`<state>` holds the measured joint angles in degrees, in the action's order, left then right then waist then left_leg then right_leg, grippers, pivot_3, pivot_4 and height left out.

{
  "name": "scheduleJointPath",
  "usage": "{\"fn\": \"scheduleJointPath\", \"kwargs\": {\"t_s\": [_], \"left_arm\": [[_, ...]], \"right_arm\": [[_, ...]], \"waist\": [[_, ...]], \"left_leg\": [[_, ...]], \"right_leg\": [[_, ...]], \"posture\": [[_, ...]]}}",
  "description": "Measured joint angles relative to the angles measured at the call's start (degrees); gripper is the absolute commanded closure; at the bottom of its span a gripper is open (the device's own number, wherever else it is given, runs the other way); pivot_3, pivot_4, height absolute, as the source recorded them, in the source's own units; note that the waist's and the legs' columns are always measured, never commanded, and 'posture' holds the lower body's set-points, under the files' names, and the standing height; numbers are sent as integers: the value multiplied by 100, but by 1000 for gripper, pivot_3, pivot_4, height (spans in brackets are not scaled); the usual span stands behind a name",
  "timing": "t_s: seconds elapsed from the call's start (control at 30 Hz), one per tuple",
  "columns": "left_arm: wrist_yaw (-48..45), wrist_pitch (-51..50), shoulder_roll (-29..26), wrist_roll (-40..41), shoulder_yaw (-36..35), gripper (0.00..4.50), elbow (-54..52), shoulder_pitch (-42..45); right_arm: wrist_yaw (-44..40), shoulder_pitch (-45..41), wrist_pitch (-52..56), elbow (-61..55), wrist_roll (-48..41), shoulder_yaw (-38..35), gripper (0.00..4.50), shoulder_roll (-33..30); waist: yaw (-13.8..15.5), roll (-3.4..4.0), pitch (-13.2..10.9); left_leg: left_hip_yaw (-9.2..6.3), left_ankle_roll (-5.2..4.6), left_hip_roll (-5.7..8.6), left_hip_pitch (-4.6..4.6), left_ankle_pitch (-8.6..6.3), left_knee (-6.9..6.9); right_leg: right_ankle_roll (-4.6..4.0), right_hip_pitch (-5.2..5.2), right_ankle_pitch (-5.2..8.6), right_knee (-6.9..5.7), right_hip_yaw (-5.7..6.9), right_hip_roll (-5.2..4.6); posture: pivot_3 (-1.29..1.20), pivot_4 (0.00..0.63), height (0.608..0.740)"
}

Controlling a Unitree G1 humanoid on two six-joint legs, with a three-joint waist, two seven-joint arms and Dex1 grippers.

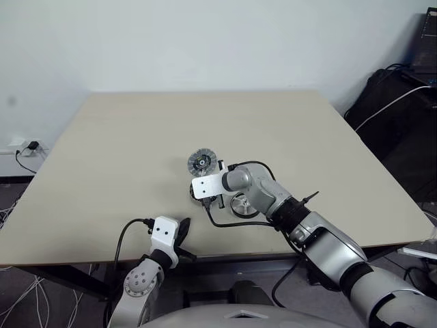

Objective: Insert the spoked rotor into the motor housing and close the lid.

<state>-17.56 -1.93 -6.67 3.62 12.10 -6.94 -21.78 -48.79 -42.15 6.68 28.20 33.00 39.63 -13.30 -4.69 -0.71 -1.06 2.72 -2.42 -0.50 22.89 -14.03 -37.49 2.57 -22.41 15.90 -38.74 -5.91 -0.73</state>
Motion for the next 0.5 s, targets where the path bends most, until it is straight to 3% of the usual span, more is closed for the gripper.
{"fn": "scheduleJointPath", "kwargs": {"t_s": [0.5], "left_arm": [[8,30,5,16,8,4459,4,-76]], "right_arm": [[296,-196,-192,614,147,69,4476,238]], "waist": [[-1,0,0]], "left_leg": [[0,0,0,0,0,0]], "right_leg": [[-2,0,1,0,0,-1]], "posture": [[0,0,740]]}}
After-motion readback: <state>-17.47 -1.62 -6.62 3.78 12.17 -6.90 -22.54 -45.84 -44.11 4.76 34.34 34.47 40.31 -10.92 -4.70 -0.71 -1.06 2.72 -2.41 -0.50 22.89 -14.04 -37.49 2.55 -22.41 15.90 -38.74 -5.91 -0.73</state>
